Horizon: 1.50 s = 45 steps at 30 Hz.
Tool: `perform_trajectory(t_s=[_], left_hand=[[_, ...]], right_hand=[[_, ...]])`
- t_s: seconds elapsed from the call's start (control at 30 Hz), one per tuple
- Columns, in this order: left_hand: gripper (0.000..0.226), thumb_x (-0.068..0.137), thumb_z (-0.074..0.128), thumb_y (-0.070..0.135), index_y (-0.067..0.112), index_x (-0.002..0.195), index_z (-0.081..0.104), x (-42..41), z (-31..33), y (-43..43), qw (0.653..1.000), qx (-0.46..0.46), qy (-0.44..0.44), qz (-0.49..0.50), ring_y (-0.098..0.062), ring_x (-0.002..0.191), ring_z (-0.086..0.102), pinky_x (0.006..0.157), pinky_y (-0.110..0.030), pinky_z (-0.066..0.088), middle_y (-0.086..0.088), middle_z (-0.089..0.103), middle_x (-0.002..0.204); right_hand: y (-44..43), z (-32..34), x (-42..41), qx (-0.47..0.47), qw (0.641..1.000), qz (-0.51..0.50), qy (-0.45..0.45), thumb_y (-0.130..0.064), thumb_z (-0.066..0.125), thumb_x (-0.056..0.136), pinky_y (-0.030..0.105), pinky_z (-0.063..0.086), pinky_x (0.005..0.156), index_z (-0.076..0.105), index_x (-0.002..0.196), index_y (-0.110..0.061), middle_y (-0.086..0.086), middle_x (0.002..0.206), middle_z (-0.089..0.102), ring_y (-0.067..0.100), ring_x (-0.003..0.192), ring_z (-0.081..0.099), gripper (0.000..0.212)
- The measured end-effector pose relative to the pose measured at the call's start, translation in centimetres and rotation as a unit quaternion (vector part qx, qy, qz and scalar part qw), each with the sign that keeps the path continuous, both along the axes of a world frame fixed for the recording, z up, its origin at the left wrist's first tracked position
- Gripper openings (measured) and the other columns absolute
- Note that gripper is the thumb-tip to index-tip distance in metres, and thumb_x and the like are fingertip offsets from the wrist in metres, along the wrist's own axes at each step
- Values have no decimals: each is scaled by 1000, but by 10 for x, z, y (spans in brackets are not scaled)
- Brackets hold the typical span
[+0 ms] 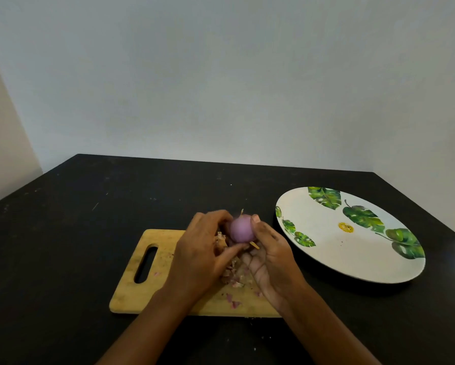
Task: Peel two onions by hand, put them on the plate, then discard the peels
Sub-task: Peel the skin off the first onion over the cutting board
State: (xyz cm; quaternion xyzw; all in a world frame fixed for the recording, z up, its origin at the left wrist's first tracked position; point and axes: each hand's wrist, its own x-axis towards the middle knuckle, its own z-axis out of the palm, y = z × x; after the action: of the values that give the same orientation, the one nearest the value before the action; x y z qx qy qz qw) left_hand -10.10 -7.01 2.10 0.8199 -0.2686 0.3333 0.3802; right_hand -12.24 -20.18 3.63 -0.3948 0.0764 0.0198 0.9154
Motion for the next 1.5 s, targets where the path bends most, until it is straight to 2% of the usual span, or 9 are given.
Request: perform_trajectory(t_s=[0.1, 0.2, 0.43, 0.73, 0.9, 1.03, 1.17, 1.33, 1.5], left_hand=[[37, 69, 73, 47, 39, 95, 47, -2, 9, 4, 990, -118, 82, -8, -3, 81, 55, 68, -11, 47, 14, 55, 86], [18, 76, 71, 29, 30, 87, 57, -1, 12, 2, 967, -204, 153, -1, 0, 79, 59, 63, -10, 47, 10, 61, 81], [18, 79, 70, 21, 22, 97, 68, -2, 15, 1, 938, -226, 259, -40, 5, 81, 63, 67, -7, 48, 8, 70, 89], [47, 72, 74, 29, 36, 110, 48, -8, 19, 6, 973, -115, 199, -5, 5, 75, 62, 66, -5, 49, 21, 59, 82], [41, 74, 72, 28, 33, 101, 42, -11, 17, 5, 986, -46, 160, 10, 2, 69, 61, 63, -10, 52, 17, 57, 81], [34, 78, 70, 25, 29, 91, 39, -13, 16, 4, 987, 9, 153, 40, -3, 63, 58, 57, -14, 50, 17, 49, 69], [37, 81, 67, 17, 36, 79, 36, -10, 17, 6, 985, -12, 162, 54, -7, 61, 58, 62, -18, 51, 9, 55, 68], [21, 83, 65, 20, 24, 100, 55, -7, 20, 7, 983, -81, 152, 59, -3, 73, 63, 60, -9, 50, 10, 65, 85], [25, 78, 72, 23, 28, 97, 56, -9, 19, 5, 988, -99, 115, 41, 1, 79, 63, 68, -11, 51, 14, 62, 87]], right_hand=[[-2, -2, 2, 16, 1000, -4, -2, -18, 65, 74, 35, 61, 73, 62, 112, -2, 23, 105, 69, 30, 90, 72, 41], [-2, -2, 4, 31, 999, -7, -8, -14, 64, 74, 35, 60, 78, 60, 118, -4, 22, 114, 66, 30, 95, 71, 45], [-1, -7, 4, -22, 998, 14, -49, -16, 62, 80, 35, 58, 87, 58, 122, -6, 18, 118, 67, 29, 106, 67, 43], [-10, -10, 4, -220, 969, 40, -110, -22, 70, 75, 35, 55, 89, 67, 111, -22, 2, 114, 71, 22, 109, 67, 36], [-14, -11, 5, -267, 956, 42, -114, -28, 73, 70, 41, 54, 93, 68, 111, -22, 3, 115, 71, 23, 109, 66, 42], [-14, -12, 3, -323, 936, 29, -138, -24, 71, 73, 29, 57, 83, 66, 109, -25, -4, 110, 72, 14, 106, 67, 36], [-11, -15, 1, -364, 917, 6, -164, -22, 69, 77, 26, 55, 87, 64, 112, -28, -4, 116, 69, 9, 108, 66, 35], [-7, -16, 2, -315, 936, -9, -159, -26, 67, 77, 30, 57, 86, 63, 116, -20, 0, 111, 72, 14, 104, 69, 40], [-6, -19, 4, -291, 947, -20, -133, -27, 67, 78, 35, 57, 88, 62, 121, -13, 4, 114, 71, 17, 104, 69, 46]])
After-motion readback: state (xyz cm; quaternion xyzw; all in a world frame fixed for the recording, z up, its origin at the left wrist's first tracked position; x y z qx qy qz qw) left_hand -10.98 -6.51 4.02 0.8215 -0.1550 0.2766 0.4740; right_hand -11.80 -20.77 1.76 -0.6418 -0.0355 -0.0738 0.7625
